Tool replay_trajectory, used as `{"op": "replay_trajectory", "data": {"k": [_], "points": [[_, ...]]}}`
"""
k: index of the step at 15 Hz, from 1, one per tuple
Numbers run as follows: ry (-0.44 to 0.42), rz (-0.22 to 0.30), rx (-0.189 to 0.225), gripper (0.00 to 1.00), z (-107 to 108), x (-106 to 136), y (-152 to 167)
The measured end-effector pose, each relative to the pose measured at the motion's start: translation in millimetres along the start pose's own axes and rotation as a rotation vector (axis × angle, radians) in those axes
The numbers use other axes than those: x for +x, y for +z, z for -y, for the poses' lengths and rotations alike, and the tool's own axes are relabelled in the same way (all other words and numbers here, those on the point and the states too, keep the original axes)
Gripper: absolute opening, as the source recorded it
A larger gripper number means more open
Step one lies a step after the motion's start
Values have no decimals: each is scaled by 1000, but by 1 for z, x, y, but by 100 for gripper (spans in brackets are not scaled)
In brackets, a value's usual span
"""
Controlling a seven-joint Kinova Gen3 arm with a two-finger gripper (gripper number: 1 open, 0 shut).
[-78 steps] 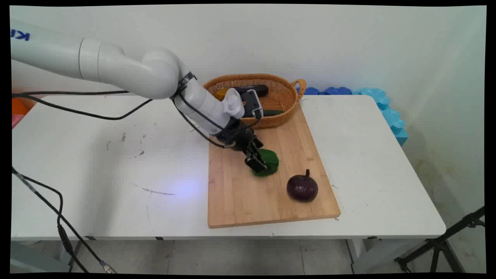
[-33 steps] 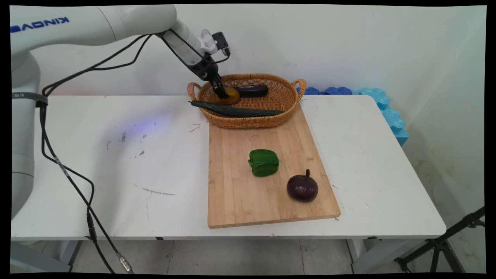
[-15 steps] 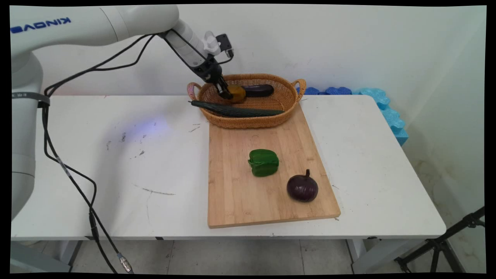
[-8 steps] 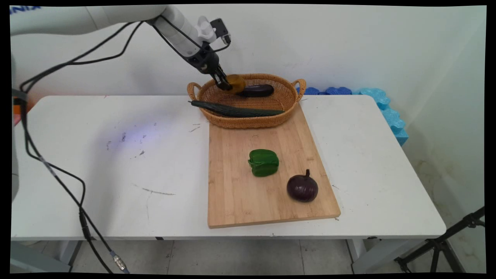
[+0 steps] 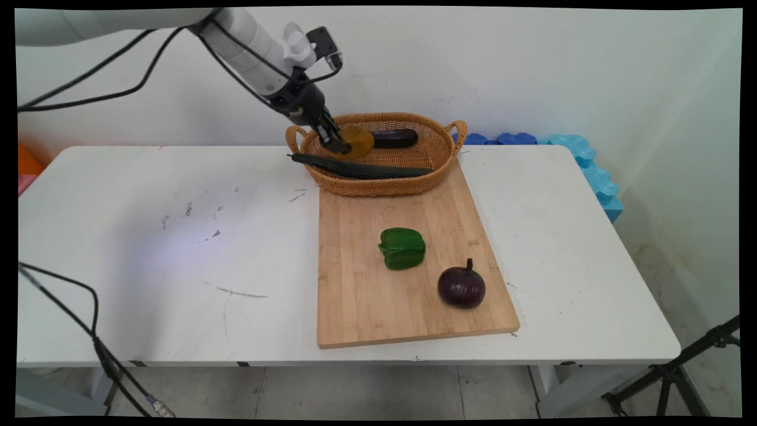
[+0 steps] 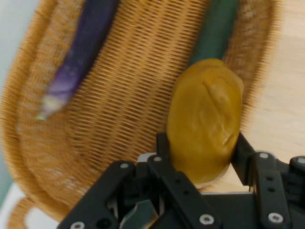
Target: Place the picked object on the cutting board
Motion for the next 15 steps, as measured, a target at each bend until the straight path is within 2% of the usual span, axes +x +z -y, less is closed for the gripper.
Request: {"op": "replay_trajectory", "data": {"k": [7,11,15], "points": [[-61,39,-107,0,-85,-28,-31],[-97,59,-163,0,-121,-45,-30],[-107,69,-220,0,-148,-60,-18]]}}
